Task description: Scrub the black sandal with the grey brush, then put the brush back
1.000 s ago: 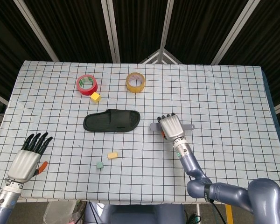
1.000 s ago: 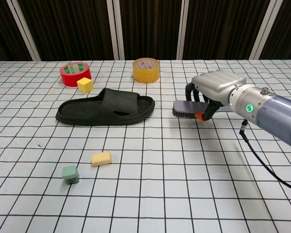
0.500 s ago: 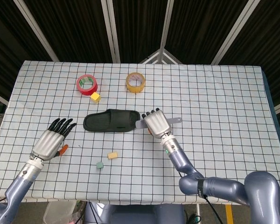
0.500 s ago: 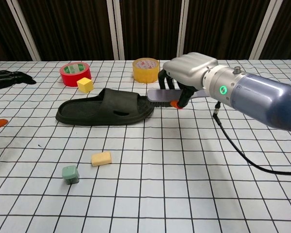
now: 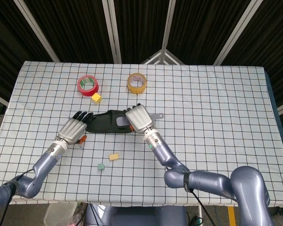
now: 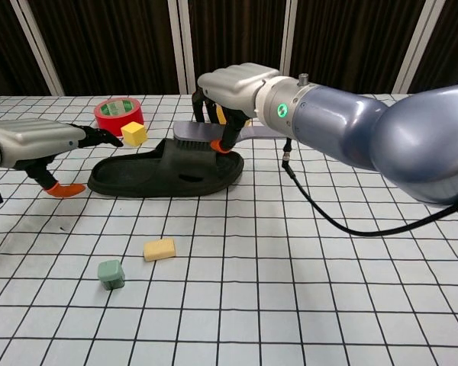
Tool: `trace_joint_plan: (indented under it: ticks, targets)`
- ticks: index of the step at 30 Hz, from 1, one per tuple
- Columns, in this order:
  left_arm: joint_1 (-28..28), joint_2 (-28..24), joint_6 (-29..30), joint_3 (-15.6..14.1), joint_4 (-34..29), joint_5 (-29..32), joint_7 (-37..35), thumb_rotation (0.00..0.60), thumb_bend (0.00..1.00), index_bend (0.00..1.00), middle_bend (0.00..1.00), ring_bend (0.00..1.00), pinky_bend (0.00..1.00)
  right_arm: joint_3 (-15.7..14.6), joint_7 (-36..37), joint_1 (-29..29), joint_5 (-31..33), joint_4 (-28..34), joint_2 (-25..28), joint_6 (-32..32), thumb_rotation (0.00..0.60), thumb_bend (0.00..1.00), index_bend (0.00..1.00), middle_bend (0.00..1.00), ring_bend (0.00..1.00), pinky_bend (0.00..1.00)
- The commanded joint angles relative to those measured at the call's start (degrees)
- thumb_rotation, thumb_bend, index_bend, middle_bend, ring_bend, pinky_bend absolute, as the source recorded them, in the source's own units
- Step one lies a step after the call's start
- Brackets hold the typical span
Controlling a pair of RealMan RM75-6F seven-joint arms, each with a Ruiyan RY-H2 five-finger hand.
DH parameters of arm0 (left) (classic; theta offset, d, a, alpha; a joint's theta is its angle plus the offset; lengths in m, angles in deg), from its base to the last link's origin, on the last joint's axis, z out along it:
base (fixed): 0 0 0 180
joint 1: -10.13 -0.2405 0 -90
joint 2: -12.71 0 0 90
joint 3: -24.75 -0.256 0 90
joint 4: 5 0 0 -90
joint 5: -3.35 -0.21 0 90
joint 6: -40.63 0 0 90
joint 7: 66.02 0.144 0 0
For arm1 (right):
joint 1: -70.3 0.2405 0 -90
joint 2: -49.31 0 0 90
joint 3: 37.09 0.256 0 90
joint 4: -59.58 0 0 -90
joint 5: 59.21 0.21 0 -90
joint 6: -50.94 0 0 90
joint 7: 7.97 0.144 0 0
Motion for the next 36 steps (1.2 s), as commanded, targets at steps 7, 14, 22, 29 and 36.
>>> trace_joint_plan:
  ticks: [7, 14, 22, 29, 36]
  targets:
    - [2.7, 2.1, -4.2, -1.7, 4.2, 1.3, -3.0, 0.573, 0.57, 0.00, 0.00, 0.00, 0.02, 0.9, 0.8, 3.2, 1.5, -1.1, -2.0, -0.9, 0.600, 0.50, 0.75, 0.62, 0.47, 0.40]
    - [2.2, 1.9, -4.0, -3.2, 5.4, 2.1, -4.0, 0.573, 0.57, 0.00, 0.00, 0.00, 0.02, 1.5, 1.7, 4.9, 2.7, -2.4, -3.6, -1.1, 0.600, 0.50, 0.76, 0.63, 0.48, 0.40]
    - [2.8, 2.8, -5.6, -4.2, 9.4, 2.9, -7.3, 0.572, 0.57, 0.00, 0.00, 0.00, 0.02, 1.0, 2.5, 6.8, 3.6, -5.7, -5.7, -1.8, 0.600, 0.50, 0.76, 0.63, 0.48, 0.40]
    - [3.5, 3.8, -6.8, -4.9, 12.4, 2.1, -10.2, 0.573, 0.57, 0.00, 0.00, 0.00, 0.02, 1.0, 4.8, 8.2, 3.9, -10.9, -7.9, -3.5, 0.600, 0.50, 0.76, 0.63, 0.48, 0.40]
    - [4.3, 5.0, -7.8, -5.5, 15.1, 1.1, -12.6, 0.573, 0.57, 0.00, 0.00, 0.00, 0.02, 1.9, 7.6, 9.8, 3.1, -15.8, -10.2, -4.3, 0.600, 0.50, 0.77, 0.64, 0.49, 0.40]
